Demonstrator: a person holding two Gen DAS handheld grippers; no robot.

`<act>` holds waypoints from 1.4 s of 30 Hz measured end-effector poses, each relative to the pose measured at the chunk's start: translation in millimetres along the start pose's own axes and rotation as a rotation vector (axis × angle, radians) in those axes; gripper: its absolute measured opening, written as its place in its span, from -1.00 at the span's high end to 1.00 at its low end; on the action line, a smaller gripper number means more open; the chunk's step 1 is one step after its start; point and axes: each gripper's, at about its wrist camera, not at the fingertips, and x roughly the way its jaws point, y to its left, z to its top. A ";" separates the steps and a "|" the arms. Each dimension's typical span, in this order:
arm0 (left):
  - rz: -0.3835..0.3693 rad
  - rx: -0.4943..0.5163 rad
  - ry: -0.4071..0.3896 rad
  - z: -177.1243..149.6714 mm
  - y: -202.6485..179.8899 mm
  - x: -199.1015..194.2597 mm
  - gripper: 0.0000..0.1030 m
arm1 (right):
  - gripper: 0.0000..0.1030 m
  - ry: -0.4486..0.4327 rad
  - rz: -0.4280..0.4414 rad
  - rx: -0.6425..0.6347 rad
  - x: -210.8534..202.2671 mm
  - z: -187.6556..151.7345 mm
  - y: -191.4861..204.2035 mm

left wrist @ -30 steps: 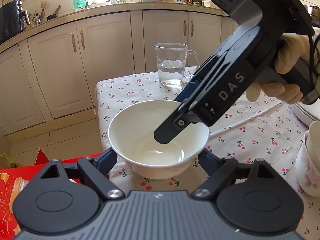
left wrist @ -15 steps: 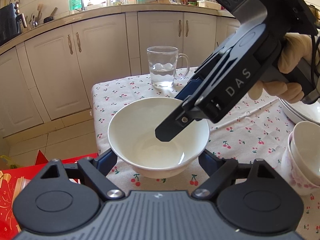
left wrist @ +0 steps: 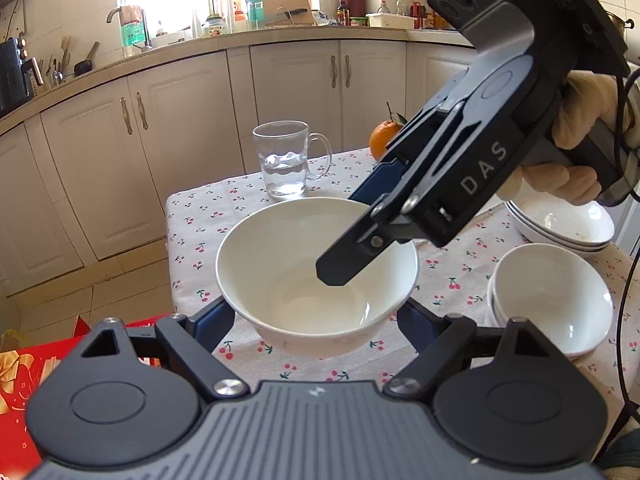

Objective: Organize plates and bowls
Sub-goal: 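Lift the bowl with the right tool and carry it toward the nested bowls, then lower the held bowl into the nested bowls with the right tool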

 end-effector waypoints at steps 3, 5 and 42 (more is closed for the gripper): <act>-0.008 0.007 -0.004 -0.1 -12.9 -11.1 -0.70 | -0.34 -0.010 -0.003 -0.004 -14.2 -11.0 8.6; -0.014 0.009 -0.008 -0.4 -22.1 -18.5 -0.70 | -0.34 -0.015 -0.005 -0.004 -24.2 -19.9 13.6; -0.197 0.063 0.028 1.3 -131.5 -21.6 -0.70 | -0.35 -0.043 -0.098 0.089 -116.7 -144.1 9.6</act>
